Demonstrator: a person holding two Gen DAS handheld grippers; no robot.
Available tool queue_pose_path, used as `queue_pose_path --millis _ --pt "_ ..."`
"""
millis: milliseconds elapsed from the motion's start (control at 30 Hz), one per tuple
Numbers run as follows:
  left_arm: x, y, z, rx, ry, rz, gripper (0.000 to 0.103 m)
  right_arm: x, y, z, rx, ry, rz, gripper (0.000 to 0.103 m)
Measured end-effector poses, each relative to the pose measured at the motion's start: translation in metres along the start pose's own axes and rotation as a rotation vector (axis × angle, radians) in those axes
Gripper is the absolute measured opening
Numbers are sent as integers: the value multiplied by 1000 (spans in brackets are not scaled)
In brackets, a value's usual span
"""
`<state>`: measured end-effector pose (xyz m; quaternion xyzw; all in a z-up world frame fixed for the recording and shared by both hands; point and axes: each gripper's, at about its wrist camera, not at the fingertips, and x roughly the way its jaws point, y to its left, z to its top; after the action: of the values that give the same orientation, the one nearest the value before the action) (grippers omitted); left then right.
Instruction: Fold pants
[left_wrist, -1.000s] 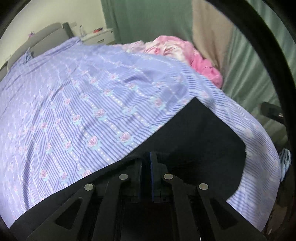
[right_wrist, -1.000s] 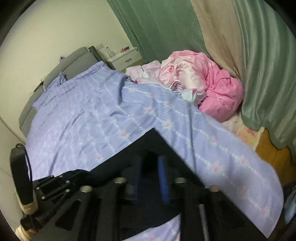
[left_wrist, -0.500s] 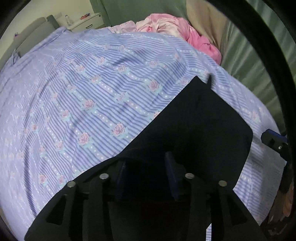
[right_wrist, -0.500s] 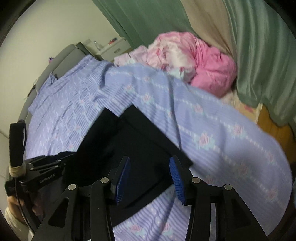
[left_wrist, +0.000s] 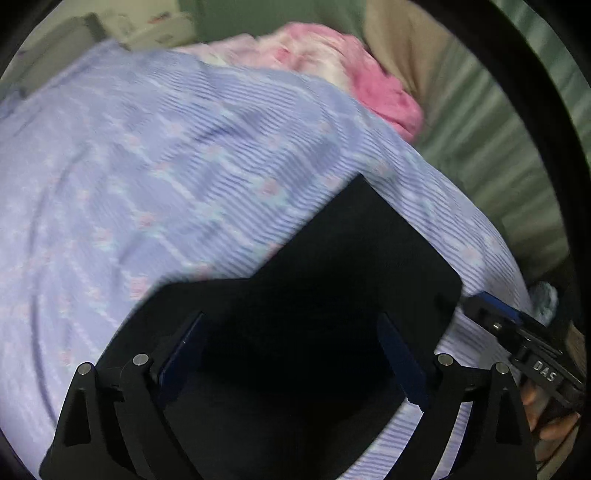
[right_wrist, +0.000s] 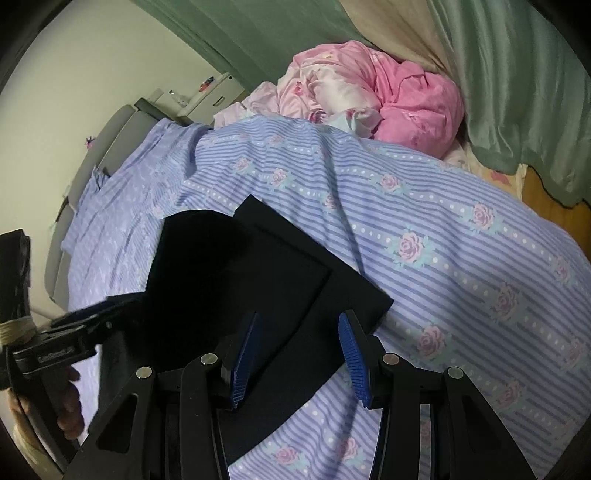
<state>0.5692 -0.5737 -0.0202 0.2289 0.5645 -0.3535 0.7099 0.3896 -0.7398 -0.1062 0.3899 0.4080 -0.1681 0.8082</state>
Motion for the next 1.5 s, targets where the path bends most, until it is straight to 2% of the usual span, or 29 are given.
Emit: queue_pose_path --millis 67,167,267,367,467,600,667,733,867,900,933,967,1000,1033,1100,1233,1333,1400,1500 --pt "-3 -11 3 32 -6 14 93 0 0 1 -1 -2 -5 46" --pt "-20 -31 10 144 -104 58 93 -1 -2 2 2 -9 -2 46" --pt "-29 -41 20 262 -196 139 98 1 -2 5 9 -21 5 46" --pt "-13 -33 40 334 -203 184 98 9 -1 7 21 -28 13 46" --pt "15 -11 62 313 -154 167 96 25 -2 7 49 -12 25 46" --pt "60 18 82 208 -44 107 86 44 -6 3 100 18 31 46" --pt "79 30 85 162 3 98 82 52 -10 2 129 27 32 46" --pt "94 42 86 118 38 88 82 59 -15 3 164 38 42 46" --pt "111 58 85 24 77 12 81 69 -16 4 180 43 49 46" --pt "112 58 85 17 65 4 76 70 -15 5 178 40 47 46" --pt "112 57 84 18 58 2 63 71 -13 6 169 37 45 43" --pt "112 57 84 18 50 5 56 72 -11 7 158 36 42 38" --pt "109 56 84 18 40 0 41 73 -10 7 145 40 47 21" --pt "106 54 84 22 33 -13 21 75 -9 8 137 49 51 11" --pt "96 50 83 31 18 -19 8 74 -9 9 138 52 48 7" --pt "67 35 78 91 -45 -9 3 42 -7 13 145 -1 72 4" --pt "41 23 71 108 -75 -83 3 4 0 15 119 -63 65 4" --pt "34 10 67 138 -76 -95 3 -16 0 16 119 -97 58 4" --pt "42 -3 64 187 -39 -80 3 -21 -9 17 146 -90 35 4"
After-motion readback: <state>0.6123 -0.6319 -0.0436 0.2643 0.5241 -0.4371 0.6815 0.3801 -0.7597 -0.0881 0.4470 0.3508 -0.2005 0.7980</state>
